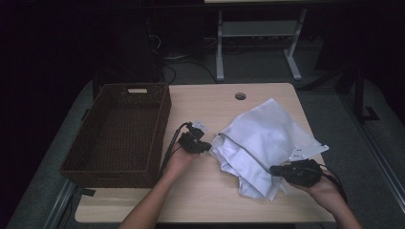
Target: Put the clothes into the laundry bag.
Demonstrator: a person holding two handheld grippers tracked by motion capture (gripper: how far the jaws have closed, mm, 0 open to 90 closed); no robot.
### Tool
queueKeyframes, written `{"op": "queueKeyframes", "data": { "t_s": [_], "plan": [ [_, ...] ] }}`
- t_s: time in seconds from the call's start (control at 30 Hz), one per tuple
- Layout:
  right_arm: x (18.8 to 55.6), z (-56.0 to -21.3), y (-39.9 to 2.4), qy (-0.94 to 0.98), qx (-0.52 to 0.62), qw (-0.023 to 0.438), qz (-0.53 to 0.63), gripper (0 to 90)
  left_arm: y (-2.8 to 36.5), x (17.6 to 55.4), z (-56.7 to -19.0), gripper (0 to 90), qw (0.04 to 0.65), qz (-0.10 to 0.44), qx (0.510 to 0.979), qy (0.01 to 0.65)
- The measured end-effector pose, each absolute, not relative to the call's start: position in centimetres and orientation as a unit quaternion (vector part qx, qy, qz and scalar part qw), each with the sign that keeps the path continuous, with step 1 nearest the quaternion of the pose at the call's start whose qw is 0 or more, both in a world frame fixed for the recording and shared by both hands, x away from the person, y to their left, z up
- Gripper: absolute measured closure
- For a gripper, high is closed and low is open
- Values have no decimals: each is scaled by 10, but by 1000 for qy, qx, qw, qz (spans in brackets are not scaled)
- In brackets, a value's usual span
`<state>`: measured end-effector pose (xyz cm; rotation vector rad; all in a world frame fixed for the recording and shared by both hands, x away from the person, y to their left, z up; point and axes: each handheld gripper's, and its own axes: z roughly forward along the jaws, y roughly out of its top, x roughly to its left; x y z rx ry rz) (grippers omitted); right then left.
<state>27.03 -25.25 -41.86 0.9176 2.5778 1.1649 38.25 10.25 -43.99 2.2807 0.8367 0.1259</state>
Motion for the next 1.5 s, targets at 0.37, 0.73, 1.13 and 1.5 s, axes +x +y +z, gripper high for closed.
{"op": "queueKeyframes", "data": {
  "t_s": [0.37, 0.73, 1.13, 1.5],
  "plan": [
    [304, -389, -221, 851, 308, 97, 414, 624, 101, 366, -426, 439, 405, 4, 866, 293],
    [371, -414, -143, 890, 316, 117, 306, 721, 80, 369, -451, 428, 380, -19, 886, 267],
    [363, -406, -161, 869, 328, 122, 351, 772, 68, 364, -455, 467, 379, -22, 891, 250],
    [353, -411, -175, 890, 319, 102, 310, 602, 68, 362, -457, 449, 376, -24, 893, 247]
  ]
}}
